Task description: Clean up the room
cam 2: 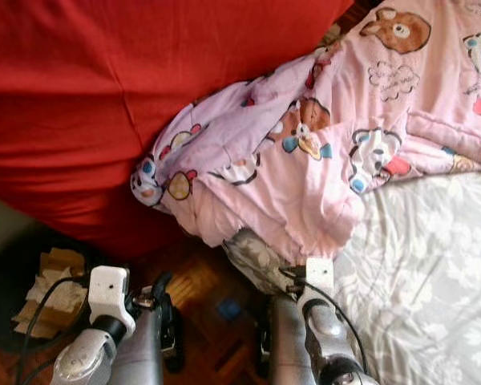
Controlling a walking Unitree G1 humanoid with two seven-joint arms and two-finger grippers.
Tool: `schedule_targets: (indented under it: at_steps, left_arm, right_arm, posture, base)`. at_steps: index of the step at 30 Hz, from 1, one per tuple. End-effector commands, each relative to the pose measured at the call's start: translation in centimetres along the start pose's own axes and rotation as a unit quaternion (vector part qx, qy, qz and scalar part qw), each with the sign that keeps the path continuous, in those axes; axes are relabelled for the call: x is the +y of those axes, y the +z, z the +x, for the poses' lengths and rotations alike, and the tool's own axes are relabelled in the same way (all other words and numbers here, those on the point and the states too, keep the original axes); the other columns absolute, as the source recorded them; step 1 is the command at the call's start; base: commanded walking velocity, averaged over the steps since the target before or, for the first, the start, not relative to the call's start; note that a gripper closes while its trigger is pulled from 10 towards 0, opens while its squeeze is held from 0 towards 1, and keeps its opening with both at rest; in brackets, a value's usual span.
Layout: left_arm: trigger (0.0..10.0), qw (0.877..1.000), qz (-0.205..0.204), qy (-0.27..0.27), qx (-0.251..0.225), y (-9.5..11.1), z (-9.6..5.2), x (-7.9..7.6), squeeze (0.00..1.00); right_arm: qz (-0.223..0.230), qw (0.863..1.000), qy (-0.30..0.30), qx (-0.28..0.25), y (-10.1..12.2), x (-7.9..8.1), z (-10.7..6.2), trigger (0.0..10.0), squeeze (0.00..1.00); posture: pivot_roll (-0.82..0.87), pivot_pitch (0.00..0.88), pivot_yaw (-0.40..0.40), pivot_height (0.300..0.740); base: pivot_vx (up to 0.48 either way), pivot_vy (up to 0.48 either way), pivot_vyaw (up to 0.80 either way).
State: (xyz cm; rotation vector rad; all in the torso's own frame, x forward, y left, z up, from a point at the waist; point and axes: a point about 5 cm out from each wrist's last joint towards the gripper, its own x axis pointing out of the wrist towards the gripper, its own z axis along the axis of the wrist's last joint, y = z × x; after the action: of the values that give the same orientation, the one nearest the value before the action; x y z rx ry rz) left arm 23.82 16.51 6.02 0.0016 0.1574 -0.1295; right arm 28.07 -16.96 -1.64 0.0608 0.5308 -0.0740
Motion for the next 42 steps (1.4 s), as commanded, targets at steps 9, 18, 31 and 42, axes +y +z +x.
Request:
schedule_targets:
  at_steps: [9,18,31,42]
  left_arm:
    - [10.0,0.997,0.003,0.043,0.060,-4.1,0.0,2.3,0.00]
    - [10.0,0.994,0.012,0.045,0.101,-6.6,0.2,2.8,0.00]
    - [10.0,0.980,0.016,0.055,0.190,-10.2,-0.5,3.2,0.00]
    - [10.0,0.963,0.011,0.074,0.258,-12.3,-1.6,3.3,0.00]
  right_arm:
    - [0.041,0.999,-0.027,0.003,-1.5,-1.4,-0.7,0.0,0.00]
    - [0.044,0.998,-0.017,-0.046,-0.3,-1.6,-0.7,0.0,0.00]
    - [0.076,0.996,-0.031,-0.040,-2.0,-2.0,-1.4,10.0,0.00]
    - [0.050,0.997,-0.042,-0.049,-1.8,-2.3,-1.5,10.0,0.00]
  posture:
    - [-0.01,0.178,-0.027,0.630]
    - [-0.03,0.124,-0.020,0.630]
    - [-0.03,0.043,-0.022,0.630]
    - [-0.04,0.014,-0.033,0.675]
  base:
    - [0.000,0.000,0.00]
    - [0.000,0.000,0.00]
    - [0.000,0.000,0.00]
    - [0.000,0.000,0.00]
